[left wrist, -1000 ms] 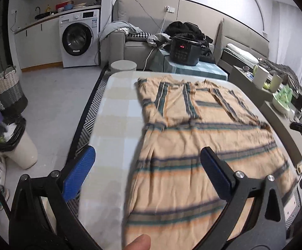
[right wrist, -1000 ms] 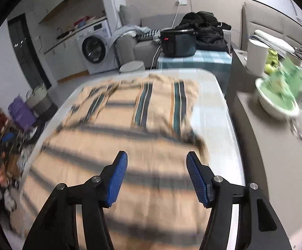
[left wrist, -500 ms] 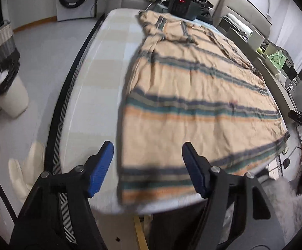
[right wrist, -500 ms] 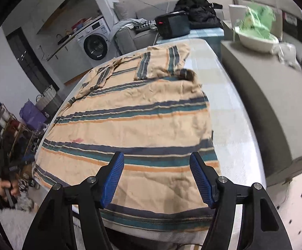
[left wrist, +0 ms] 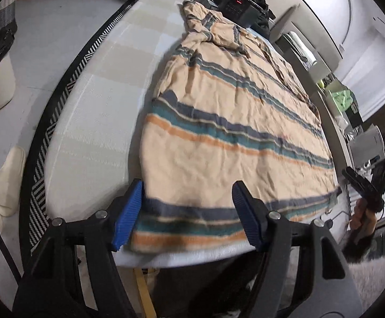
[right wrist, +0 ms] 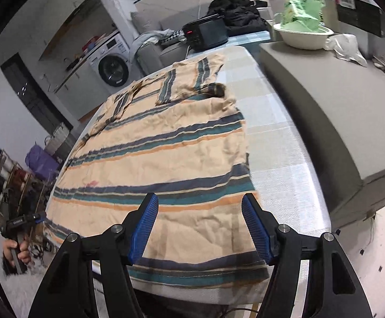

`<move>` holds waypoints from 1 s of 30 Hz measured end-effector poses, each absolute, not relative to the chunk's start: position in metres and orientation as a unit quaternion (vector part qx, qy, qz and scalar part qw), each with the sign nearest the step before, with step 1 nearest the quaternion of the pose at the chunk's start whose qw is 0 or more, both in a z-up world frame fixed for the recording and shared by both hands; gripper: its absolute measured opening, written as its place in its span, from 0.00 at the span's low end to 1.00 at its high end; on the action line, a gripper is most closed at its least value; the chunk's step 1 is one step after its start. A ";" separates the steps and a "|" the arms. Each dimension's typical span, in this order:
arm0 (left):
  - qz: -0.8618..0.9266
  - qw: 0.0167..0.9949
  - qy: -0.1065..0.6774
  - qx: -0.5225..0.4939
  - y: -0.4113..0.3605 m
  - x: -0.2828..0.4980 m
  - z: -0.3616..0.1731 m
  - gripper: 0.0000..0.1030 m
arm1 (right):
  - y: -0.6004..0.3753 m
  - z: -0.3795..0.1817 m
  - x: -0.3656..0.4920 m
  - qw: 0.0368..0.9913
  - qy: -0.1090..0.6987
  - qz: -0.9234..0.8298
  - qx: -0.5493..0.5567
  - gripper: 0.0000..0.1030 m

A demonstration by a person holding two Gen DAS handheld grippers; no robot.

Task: Fold small clothes
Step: 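Move both open tools down to the shirt's hem edge, then close the left tool on the hem while the right tool closes beside it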

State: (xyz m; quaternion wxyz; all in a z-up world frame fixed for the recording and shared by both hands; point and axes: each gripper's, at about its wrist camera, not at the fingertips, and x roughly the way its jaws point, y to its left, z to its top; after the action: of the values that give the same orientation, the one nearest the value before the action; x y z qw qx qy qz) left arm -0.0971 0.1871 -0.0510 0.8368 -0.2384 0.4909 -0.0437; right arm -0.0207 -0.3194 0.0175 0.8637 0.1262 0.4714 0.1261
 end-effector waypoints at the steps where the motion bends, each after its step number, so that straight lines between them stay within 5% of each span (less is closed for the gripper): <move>1: -0.043 0.836 0.492 -0.239 0.186 -0.095 -0.051 0.64 | -0.321 0.017 -0.021 0.863 0.471 0.127 0.130 0.65; 11: -0.073 0.824 0.508 -0.241 0.181 -0.105 -0.051 0.64 | -0.345 0.010 -0.034 0.847 0.499 0.108 0.144 0.65; 16: -0.091 0.815 0.504 -0.271 0.183 -0.104 -0.057 0.26 | -0.355 -0.008 -0.037 0.831 0.520 0.114 0.164 0.64; 18: -0.094 0.817 0.495 -0.278 0.183 -0.104 -0.060 0.20 | -0.358 -0.015 -0.035 0.827 0.524 0.107 0.175 0.55; 30: -0.122 0.794 0.530 -0.272 0.170 -0.104 -0.063 0.20 | -0.374 -0.013 -0.047 0.811 0.531 0.139 0.200 0.55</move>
State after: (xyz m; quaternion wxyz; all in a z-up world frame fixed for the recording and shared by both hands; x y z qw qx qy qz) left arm -0.1039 0.1702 -0.0629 0.7940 -0.2718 0.5299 -0.1223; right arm -0.0474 -0.3739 -0.0131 0.8113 0.2001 0.5314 0.1391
